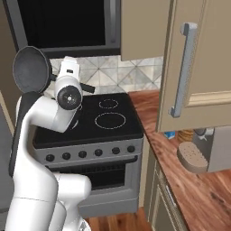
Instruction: Pick the pan from the cabinet and place it on the stove. Then turn on the stove burner for the pan.
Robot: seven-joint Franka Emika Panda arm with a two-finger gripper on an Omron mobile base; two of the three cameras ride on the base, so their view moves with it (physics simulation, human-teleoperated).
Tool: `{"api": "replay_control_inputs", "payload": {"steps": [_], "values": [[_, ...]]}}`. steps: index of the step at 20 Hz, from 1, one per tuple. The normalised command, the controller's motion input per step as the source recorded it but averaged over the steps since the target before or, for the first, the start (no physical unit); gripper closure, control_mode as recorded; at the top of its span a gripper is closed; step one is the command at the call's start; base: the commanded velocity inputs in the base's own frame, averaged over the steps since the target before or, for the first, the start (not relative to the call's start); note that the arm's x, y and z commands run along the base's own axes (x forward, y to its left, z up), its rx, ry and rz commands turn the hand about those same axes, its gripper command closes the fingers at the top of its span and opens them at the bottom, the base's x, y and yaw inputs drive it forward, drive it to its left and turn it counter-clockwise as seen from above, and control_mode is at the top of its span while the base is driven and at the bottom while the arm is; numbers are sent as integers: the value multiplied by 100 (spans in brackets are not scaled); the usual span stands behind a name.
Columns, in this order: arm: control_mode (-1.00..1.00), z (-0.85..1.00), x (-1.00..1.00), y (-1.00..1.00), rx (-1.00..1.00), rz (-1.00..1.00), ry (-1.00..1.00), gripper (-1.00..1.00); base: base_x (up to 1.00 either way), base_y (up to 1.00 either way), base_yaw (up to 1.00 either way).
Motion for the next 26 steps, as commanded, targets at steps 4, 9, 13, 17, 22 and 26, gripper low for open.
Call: {"api": "replay_control_inputs", "payload": {"steps": [4, 9, 13, 17, 22, 26], "values": [[100, 0, 0, 0, 0, 0, 0, 100, -14, -24, 12], [100, 0, 0, 0, 0, 0, 0, 100, -6, -11, 10], [100, 0, 0, 0, 0, 0, 0, 100, -8, -10, 10], [100, 0, 0, 0, 0, 0, 0, 100, -5, -1, 8], [100, 0, 0, 0, 0, 0, 0, 100, 13, 0, 2], [100, 0, 0, 0, 0, 0, 0, 100, 17, 0, 1]]}}
